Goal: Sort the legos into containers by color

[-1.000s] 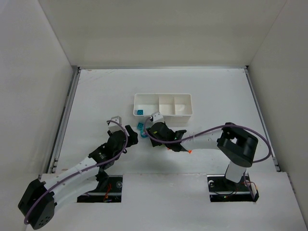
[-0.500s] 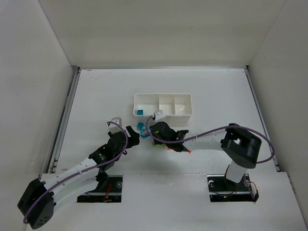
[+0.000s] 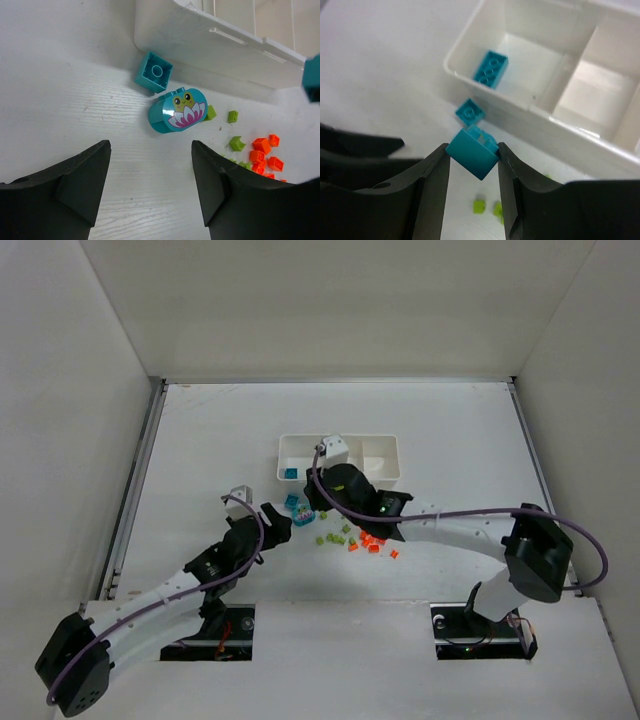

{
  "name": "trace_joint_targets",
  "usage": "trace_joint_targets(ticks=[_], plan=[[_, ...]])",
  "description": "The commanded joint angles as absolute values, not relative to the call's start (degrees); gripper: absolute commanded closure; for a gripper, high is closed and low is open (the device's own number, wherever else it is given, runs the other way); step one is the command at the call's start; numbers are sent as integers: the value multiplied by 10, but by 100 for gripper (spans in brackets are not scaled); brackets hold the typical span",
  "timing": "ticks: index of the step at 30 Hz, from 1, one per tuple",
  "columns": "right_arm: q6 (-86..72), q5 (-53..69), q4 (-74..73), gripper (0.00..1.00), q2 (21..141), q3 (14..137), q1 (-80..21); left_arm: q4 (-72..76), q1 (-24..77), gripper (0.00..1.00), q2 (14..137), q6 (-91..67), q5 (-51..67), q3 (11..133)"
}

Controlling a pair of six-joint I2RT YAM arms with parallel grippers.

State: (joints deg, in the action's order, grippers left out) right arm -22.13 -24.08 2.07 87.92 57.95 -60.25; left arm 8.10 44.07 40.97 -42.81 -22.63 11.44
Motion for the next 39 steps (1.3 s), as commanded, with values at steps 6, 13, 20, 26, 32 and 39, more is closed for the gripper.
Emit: trace_joint_targets(ticks=[6, 13, 20, 26, 32, 39], plan=[[-184, -187, 27, 61, 979, 726, -536, 141, 444, 38, 403, -469, -240, 86], [-157, -167, 28, 34, 1000, 764, -519, 206, 451, 37, 520, -416, -237, 119], [-147, -156, 37, 35, 954, 717, -510, 265, 486, 36, 623, -363, -250, 155], [-157, -153, 81, 34, 891, 618, -511, 283, 498, 28, 675, -318, -271, 188], [-157, -158, 103, 22, 849, 569, -508, 282, 499, 27, 726, -292, -277, 208], [-173, -132, 138, 19, 801, 519, -479, 289, 493, 28, 751, -265, -277, 221]])
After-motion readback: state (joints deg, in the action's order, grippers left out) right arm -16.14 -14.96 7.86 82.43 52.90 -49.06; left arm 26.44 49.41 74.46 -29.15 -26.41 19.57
